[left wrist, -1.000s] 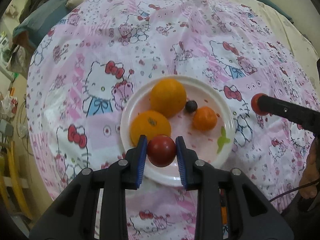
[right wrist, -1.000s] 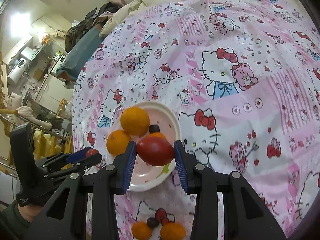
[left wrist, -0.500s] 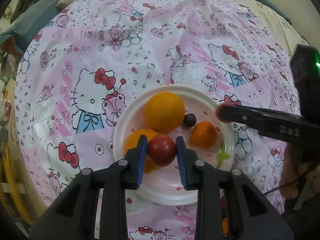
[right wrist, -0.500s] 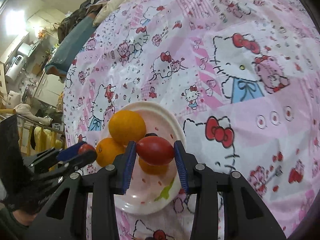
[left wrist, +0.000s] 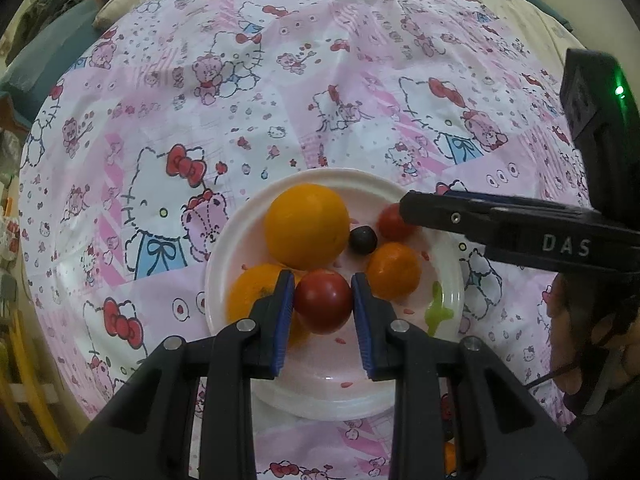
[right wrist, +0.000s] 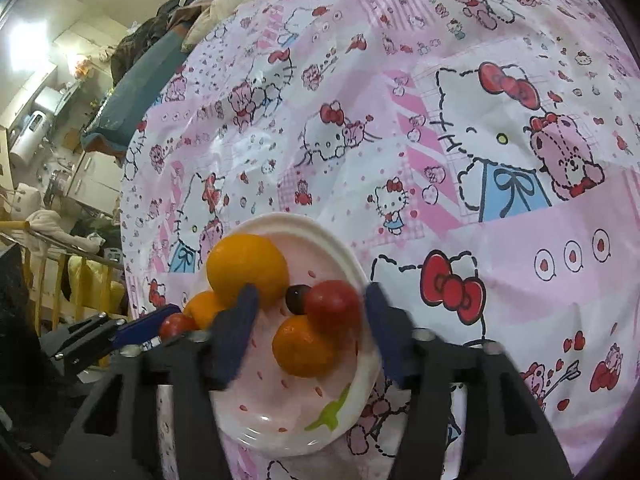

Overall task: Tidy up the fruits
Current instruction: 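Carry the tomato onto the plate and open the right gripper while the left carries its tomato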

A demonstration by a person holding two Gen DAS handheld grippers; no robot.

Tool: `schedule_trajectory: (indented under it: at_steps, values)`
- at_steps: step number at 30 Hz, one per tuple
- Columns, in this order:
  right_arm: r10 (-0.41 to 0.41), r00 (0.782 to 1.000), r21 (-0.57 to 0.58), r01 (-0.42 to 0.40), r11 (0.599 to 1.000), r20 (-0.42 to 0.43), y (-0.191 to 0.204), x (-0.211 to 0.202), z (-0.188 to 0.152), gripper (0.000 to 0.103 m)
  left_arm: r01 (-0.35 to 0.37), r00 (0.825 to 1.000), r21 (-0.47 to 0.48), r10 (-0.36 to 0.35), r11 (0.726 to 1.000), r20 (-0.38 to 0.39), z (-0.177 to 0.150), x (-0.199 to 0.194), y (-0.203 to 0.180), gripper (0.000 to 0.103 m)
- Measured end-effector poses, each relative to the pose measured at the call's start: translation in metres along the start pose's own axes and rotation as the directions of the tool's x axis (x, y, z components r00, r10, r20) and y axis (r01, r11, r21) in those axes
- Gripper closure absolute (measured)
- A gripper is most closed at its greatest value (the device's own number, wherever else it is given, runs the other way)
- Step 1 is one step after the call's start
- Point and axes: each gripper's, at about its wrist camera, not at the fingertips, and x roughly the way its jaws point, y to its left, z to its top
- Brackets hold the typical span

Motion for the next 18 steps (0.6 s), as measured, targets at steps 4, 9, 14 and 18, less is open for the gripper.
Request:
schedule_trajectory:
  at_steps: [4,9,14,18]
  values:
    - [-0.043,0.999,-0.028,0.044,0.999,0.033,0.002,-0.013,0.0,0.039,0.004,1.0,0.02,-0.004,1.0,-0.001,0.0,0.001,-0.006,0.078]
    - [-0.072,0.996,0.019,0.071,0.997,0.055,-0.012,-0.031,-0.002,0.039,0.024,1.0,0.007,-0.024,1.0,-0.012,0.004,0.008,-0.008,0.078]
    - [-0.069,0.995,0.063,0.065,0.996,0.071,-0.025,-0.043,0.0,0.039,0.01,1.0,0.015,-0.01,1.0,-0.016,0.005,0.014,-0.012,0.077]
    - [-0.055,0.996,0.085,0.048,0.995,0.074,-0.028,-0.047,0.001,0.039,0.001,0.999,0.018,-0.001,1.0,-0.035,0.005,0.018,-0.012,0.077]
